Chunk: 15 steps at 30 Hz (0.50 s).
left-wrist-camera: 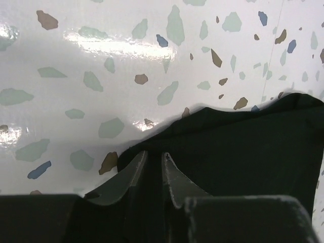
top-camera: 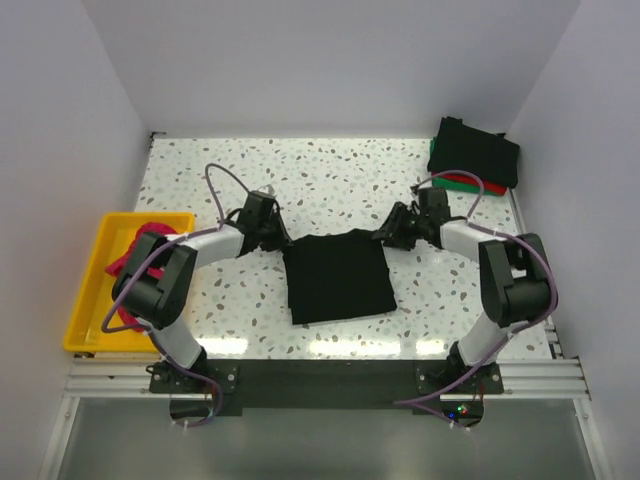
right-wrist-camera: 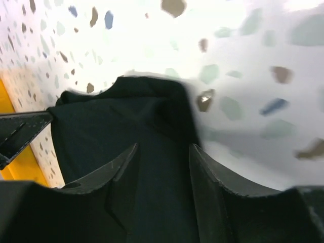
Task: Fold and stack the t-shirts
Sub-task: Fold the tshirt, then neatly place the folded tshirt to the corner
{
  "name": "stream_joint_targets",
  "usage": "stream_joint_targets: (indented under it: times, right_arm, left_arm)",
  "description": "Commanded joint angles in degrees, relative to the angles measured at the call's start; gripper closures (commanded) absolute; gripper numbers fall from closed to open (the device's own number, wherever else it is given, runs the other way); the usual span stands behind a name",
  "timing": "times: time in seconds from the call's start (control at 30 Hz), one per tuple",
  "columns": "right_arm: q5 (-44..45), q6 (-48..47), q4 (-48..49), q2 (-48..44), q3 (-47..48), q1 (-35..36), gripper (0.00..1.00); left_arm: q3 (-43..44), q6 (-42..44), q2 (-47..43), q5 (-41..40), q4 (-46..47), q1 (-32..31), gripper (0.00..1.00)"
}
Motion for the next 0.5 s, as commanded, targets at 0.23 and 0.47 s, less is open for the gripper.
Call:
stream_joint_targets:
  times: [0.23, 0.47]
  right_arm:
    - [7.2, -5.0, -5.8, -15.1, -7.3, -1.2, 0.37]
    - [6.0, -6.3, -3.4, -13.2, -9.0, 0.0, 0.30]
  left_arm:
    - [13.8, 6.7, -1.0, 1.5, -9.5, 0.5, 0.64]
    - [13.9, 4.5, -1.6, 2.8, -10.9, -9.3, 0.63]
